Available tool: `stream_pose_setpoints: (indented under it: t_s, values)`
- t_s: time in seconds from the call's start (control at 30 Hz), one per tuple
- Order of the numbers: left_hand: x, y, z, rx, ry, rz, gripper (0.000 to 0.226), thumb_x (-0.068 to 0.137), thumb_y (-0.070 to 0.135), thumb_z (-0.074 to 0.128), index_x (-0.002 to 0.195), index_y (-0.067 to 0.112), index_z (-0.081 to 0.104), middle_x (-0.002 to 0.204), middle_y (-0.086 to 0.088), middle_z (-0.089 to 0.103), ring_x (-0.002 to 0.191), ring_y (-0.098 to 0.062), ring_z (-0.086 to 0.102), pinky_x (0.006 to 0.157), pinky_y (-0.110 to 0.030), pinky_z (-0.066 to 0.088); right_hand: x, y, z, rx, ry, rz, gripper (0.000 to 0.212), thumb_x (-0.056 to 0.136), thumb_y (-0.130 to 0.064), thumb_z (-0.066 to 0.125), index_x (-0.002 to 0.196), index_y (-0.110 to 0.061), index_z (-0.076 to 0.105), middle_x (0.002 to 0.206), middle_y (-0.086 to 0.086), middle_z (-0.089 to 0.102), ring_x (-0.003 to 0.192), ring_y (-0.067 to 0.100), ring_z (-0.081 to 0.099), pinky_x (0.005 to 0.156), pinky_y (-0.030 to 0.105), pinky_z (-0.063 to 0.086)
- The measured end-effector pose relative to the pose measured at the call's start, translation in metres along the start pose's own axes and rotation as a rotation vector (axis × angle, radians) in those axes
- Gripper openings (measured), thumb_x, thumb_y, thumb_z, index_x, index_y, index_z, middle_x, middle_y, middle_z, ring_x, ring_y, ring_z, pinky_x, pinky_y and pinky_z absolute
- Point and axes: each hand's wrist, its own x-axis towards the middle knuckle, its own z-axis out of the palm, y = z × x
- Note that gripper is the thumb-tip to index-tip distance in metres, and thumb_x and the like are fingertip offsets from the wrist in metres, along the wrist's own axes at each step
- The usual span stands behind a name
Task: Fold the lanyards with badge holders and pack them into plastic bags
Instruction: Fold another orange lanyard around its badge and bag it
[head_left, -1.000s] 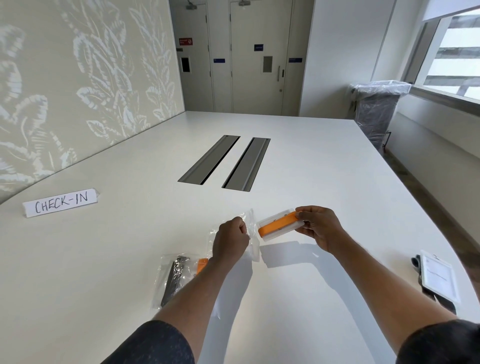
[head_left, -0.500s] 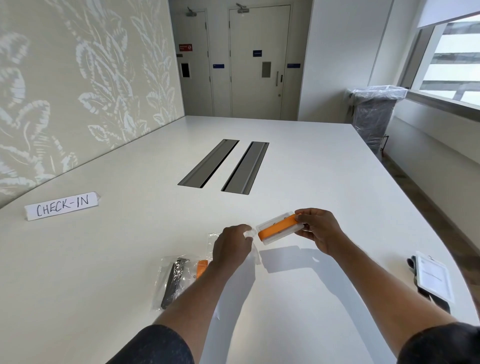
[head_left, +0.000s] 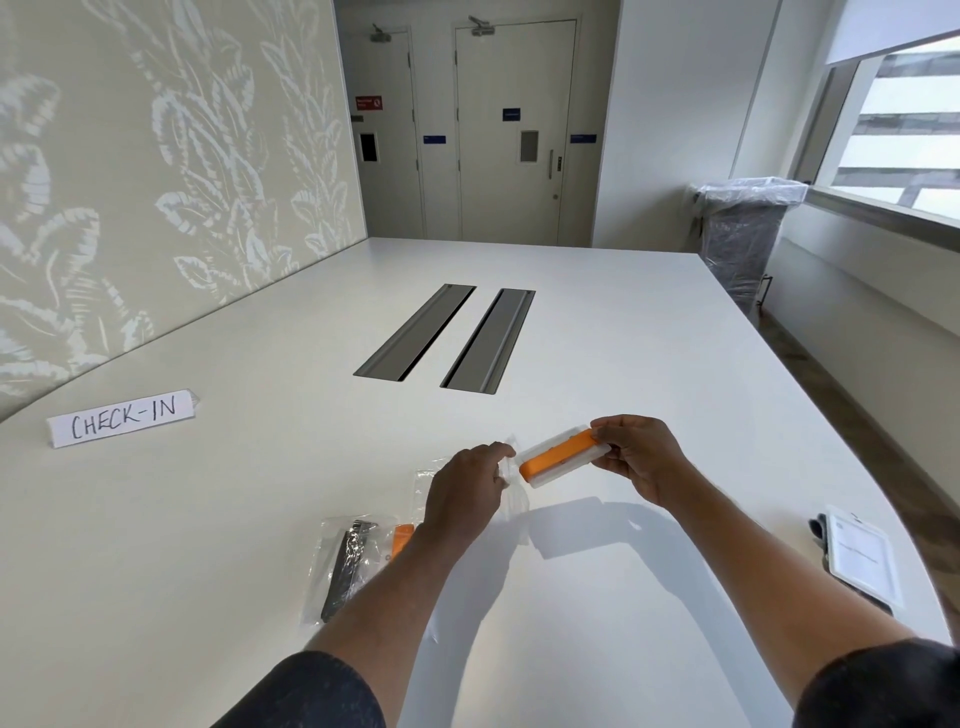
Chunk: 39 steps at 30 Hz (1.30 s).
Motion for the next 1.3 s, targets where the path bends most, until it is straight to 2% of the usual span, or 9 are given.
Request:
stream_pose_setpoints:
  t_s: [0.3, 0.47, 0.6, 0.73, 0.93, 1.03, 1.2, 1.3]
  values:
    - [-0.002, 0.002, -0.003, 0.060, -0.022, 0.121, 0.040, 0.087, 0.004, 0.055, 0.120, 0.028, 0.060, 0.109, 0.003, 0.071, 0.099, -0.023, 0.062, 0.078, -0.036, 0.054, -0.001, -0.001, 0.001, -0.037, -0.006, -0.023, 0.008, 0.083, 0.002, 0.067, 0.090, -0.001, 0.070, 0.078, 0.012, 0.063, 0.066, 0.019, 0.065, 0.059, 0.030, 0.058]
    - [-0.002, 0.001, -0.002, 0.043, -0.051, 0.117, 0.045, 0.087, 0.008, 0.060, 0.127, 0.027, 0.057, 0.115, 0.005, 0.069, 0.107, -0.022, 0.060, 0.084, -0.037, 0.053, -0.003, 0.000, 0.004, -0.064, 0.010, -0.040, 0.007, 0.084, 0.002, 0.066, 0.089, -0.003, 0.069, 0.079, 0.012, 0.064, 0.067, 0.020, 0.066, 0.058, 0.029, 0.058]
    - [-0.001, 0.002, 0.000, -0.019, -0.071, 0.090, 0.041, 0.085, 0.010, 0.062, 0.121, 0.029, 0.063, 0.117, 0.009, 0.066, 0.109, -0.018, 0.058, 0.087, -0.034, 0.051, -0.005, 0.004, 0.009, -0.038, 0.057, -0.039, 0.008, 0.085, 0.003, 0.064, 0.090, -0.002, 0.068, 0.082, 0.014, 0.065, 0.071, 0.023, 0.067, 0.060, 0.032, 0.058]
    - [-0.002, 0.003, 0.002, -0.076, -0.100, 0.082, 0.036, 0.081, 0.016, 0.071, 0.115, 0.028, 0.068, 0.119, 0.011, 0.060, 0.109, -0.015, 0.054, 0.085, -0.033, 0.052, -0.009, 0.008, 0.015, 0.002, 0.036, -0.020, 0.009, 0.086, 0.005, 0.063, 0.091, -0.002, 0.066, 0.083, 0.015, 0.066, 0.069, 0.022, 0.068, 0.058, 0.031, 0.059]
    - [-0.001, 0.010, 0.004, -0.089, -0.014, 0.118, 0.044, 0.076, 0.019, 0.076, 0.119, 0.025, 0.068, 0.118, 0.013, 0.069, 0.112, -0.017, 0.054, 0.090, -0.022, 0.045, -0.015, 0.009, 0.026, 0.103, 0.025, 0.024, 0.014, 0.085, 0.008, 0.062, 0.097, 0.001, 0.064, 0.081, 0.016, 0.065, 0.064, 0.020, 0.067, 0.056, 0.029, 0.059]
    - [-0.002, 0.015, 0.004, -0.107, 0.056, 0.136, 0.044, 0.076, 0.019, 0.077, 0.119, 0.024, 0.068, 0.113, 0.008, 0.072, 0.110, -0.018, 0.058, 0.090, -0.026, 0.048, -0.020, 0.012, 0.037, 0.175, -0.003, 0.061, 0.020, 0.085, 0.010, 0.062, 0.103, 0.004, 0.061, 0.082, 0.019, 0.066, 0.068, 0.025, 0.069, 0.056, 0.031, 0.059]
    - [-0.002, 0.027, 0.004, -0.104, 0.100, 0.241, 0.035, 0.081, 0.019, 0.069, 0.115, 0.026, 0.069, 0.107, 0.011, 0.073, 0.102, -0.019, 0.061, 0.086, -0.035, 0.053, -0.027, 0.021, 0.054, 0.272, -0.003, 0.101, 0.021, 0.080, 0.014, 0.066, 0.099, 0.007, 0.061, 0.083, 0.021, 0.067, 0.070, 0.026, 0.069, 0.064, 0.031, 0.060]
    - [-0.004, 0.028, 0.006, -0.119, 0.108, 0.240, 0.035, 0.084, 0.020, 0.068, 0.119, 0.024, 0.067, 0.107, 0.006, 0.074, 0.104, -0.020, 0.061, 0.088, -0.036, 0.052, -0.027, 0.023, 0.057, 0.236, 0.039, 0.119, 0.021, 0.078, 0.008, 0.071, 0.098, 0.004, 0.065, 0.086, 0.019, 0.067, 0.073, 0.025, 0.067, 0.065, 0.030, 0.057]
